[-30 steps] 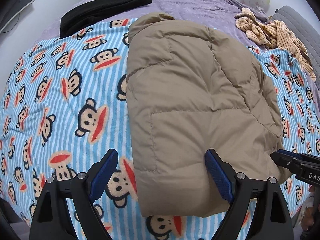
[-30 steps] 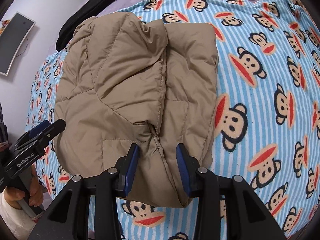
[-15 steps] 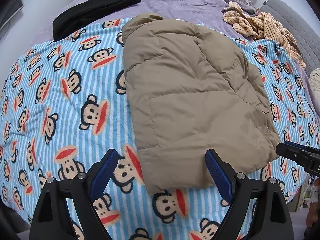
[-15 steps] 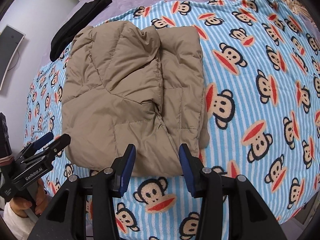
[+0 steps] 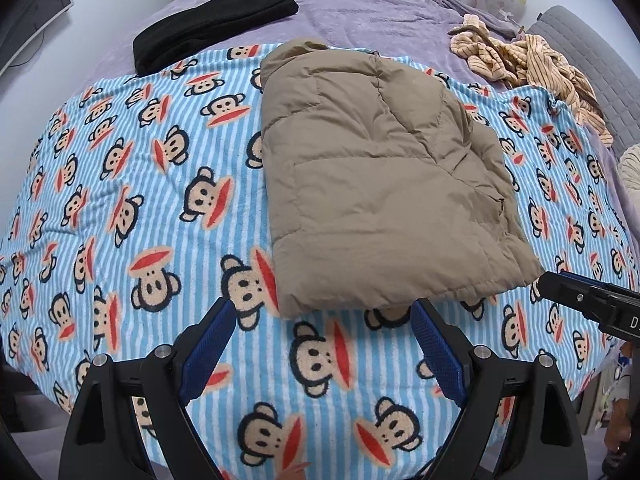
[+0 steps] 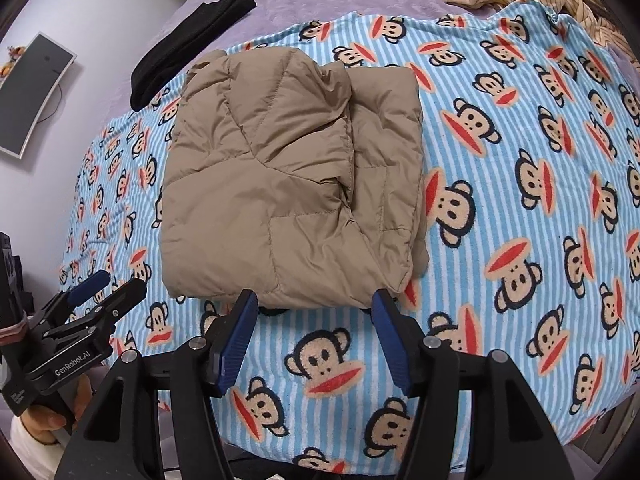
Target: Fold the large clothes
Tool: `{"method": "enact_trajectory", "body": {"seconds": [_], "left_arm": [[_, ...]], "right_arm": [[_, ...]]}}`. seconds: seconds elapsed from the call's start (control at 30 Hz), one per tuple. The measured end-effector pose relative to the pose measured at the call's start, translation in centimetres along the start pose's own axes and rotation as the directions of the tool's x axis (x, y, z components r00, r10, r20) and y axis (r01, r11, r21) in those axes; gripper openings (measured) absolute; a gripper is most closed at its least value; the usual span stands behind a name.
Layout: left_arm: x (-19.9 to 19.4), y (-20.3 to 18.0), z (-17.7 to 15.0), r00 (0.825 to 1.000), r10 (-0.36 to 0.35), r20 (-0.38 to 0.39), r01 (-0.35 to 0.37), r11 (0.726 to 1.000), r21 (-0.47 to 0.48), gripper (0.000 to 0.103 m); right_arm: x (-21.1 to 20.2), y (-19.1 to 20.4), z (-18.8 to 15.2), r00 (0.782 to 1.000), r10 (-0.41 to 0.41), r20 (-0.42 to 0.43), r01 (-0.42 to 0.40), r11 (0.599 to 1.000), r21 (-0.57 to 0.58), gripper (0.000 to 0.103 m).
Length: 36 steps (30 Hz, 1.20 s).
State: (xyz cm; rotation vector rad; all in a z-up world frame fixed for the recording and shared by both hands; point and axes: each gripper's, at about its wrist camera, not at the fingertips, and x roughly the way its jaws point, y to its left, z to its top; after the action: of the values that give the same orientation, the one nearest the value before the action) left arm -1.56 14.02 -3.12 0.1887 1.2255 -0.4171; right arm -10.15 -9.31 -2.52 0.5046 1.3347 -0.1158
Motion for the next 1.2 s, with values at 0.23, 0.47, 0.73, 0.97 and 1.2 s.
{"method": "enact_trajectory", "body": {"seconds": [0.23,0.47,0.73,0.97,1.2], "left_arm": [[-2.0,-1.3,-1.1,0.999,0.043,0.028,-0.043,0.999,-0.015,0.103],[-4.6,-1.7,-0.8,0.991,0.111,0.081,-0.109,0.994,-0.021,0.103],[-7.1,-1.8,0.2,0.982,0.141,0.123,-0.137,0.99,-0.04,0.103],[-9.7,-2.0,1.2,0.978,0.122,0.167,-0.115,0.992,-0.05,0.103],[-11.3,-2.4,1.8,0.971,0.133,0.199,-0.127,0.991,-0.043,0.103]], "right_arm": [[-1.5,-1.0,-0.9,1.0,0.007,0.006,-0.007,1.0,-0.009,0.066],[-3.7,0.0,-0.8,0.998,-0.012,0.067,0.016,0.998,-0.065,0.083],[-6.6,1.4,-0.5,0.983,-0.051,0.174,0.067,0.994,-0.09,0.103],[-8.8,2.6,0.0,0.973,-0.08,0.217,0.101,0.991,-0.086,0.103],[-10.1,2.9,-0.1,0.964,-0.097,0.248,0.118,0.99,-0.071,0.103]]}}
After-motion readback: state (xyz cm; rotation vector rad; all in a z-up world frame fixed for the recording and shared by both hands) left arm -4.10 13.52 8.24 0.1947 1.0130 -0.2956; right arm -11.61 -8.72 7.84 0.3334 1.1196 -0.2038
